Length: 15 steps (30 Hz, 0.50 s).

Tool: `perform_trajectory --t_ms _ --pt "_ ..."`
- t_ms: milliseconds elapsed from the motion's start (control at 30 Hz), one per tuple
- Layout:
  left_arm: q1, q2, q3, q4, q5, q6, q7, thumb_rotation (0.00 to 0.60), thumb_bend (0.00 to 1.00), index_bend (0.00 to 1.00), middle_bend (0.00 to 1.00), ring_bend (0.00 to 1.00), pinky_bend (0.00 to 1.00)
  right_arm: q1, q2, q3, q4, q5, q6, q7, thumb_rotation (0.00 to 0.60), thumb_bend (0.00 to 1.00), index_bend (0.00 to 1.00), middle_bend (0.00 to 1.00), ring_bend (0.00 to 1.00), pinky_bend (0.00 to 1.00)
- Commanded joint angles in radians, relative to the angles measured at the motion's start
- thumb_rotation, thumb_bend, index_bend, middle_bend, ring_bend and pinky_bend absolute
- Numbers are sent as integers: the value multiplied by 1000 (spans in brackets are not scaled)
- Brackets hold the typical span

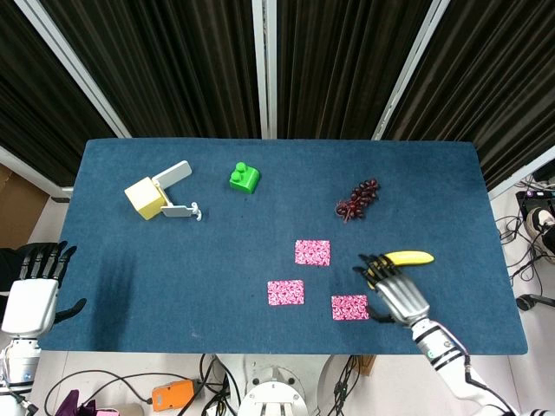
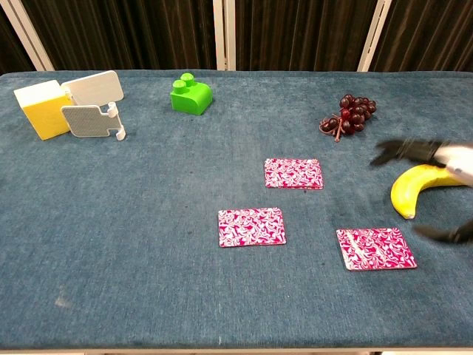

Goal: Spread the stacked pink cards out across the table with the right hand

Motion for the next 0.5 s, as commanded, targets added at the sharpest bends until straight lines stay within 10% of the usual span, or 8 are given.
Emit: perform_trajectory --t_ms 33,500 --pt "-4 1 -2 0 0 -3 -5 600 93 117 64 0 8 -44 69 49 -14 -28 108 36 600 499 174 60 0 0" --pt "11 13 5 -6 -18 4 -8 600 93 118 64 0 9 -281 192 68 55 -27 409 189 600 478 59 60 0 0"
